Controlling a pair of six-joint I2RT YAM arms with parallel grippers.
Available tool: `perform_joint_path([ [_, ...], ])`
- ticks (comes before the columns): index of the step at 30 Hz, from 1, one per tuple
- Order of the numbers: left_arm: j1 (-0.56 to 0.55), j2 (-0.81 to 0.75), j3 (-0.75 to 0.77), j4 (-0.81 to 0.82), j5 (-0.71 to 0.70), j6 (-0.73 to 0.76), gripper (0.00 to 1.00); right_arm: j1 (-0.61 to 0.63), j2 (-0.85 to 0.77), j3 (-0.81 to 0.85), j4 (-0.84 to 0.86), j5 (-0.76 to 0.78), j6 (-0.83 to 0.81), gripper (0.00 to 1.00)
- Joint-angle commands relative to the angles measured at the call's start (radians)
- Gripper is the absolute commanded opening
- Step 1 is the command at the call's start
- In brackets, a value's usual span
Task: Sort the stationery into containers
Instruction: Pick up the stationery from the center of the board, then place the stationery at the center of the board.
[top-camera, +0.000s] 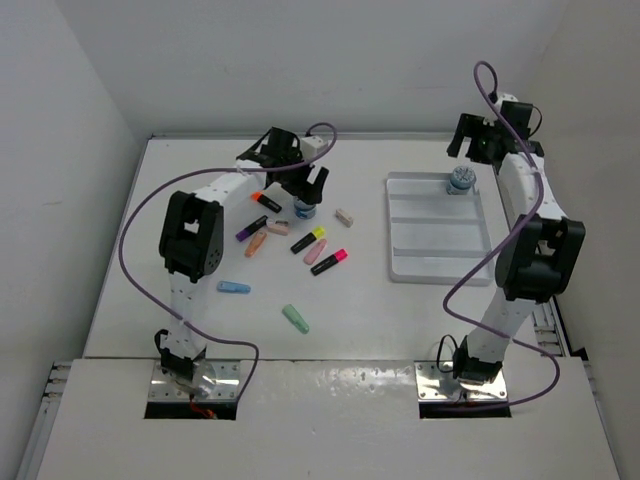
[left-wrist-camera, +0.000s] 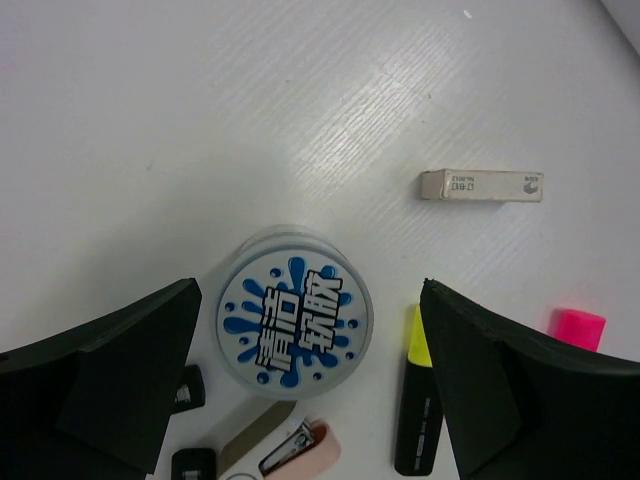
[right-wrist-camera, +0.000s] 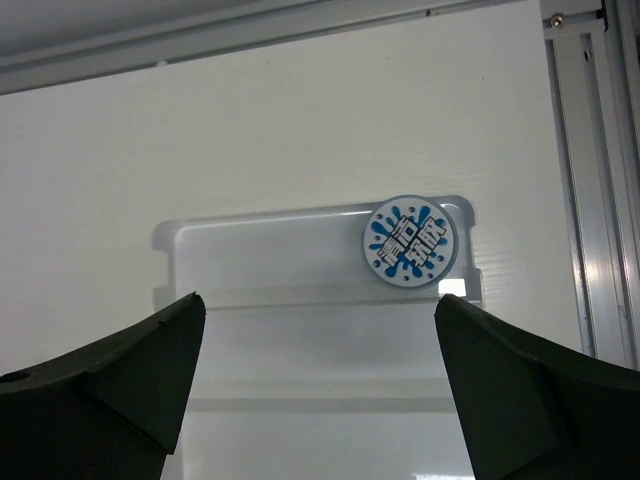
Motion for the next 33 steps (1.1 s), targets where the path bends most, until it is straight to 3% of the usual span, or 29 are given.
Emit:
perform_joint_path([
  [1,-0.02,0.036,0.068,-0.012,-0.029,0.015,0.99,-0.002,-0.057,-0.017,-0.065,-0.071,0.026,0.96],
  [5,-0.039,0.051,0.067,-0.017,-0.139,0.018,0.97,0.002,-0.091,-0.03,-0.086,-0.094,0.026,0.96],
  [11,-0.045,0.048,0.029,-0.038,-0.179,0.01,0.84,0.022,-0.123,-0.076,-0.102,-0.134,0.026,0.95],
  [14,-0.043,0.036,0.003,-0.03,-0.166,0.014,0.7,0.037,-0.146,-0.109,-0.094,-0.137,0.012,0.95],
  [16,-0.043,0.045,0.015,-0.018,-0.143,0.01,0.55,0.05,-0.16,-0.134,-0.089,-0.138,0.006,0.94],
  [19,-0.046,0.093,0.103,-0.017,-0.133,-0.014,0.4,0.067,-0.177,-0.155,-0.093,-0.138,-0.002,0.94],
  [26,-0.063,0.205,0.301,0.112,-0.06,-0.095,0.38,0.094,-0.216,-0.206,-0.111,-0.138,-0.045,0.94],
  [29,-0.089,0.289,0.43,0.083,-0.032,-0.105,0.38,0.102,-0.223,-0.209,-0.12,-0.13,-0.042,0.94],
  [33,-0.137,0.338,0.464,0.068,-0.014,-0.105,0.39,0.111,-0.232,-0.217,-0.122,-0.124,-0.034,0.94],
])
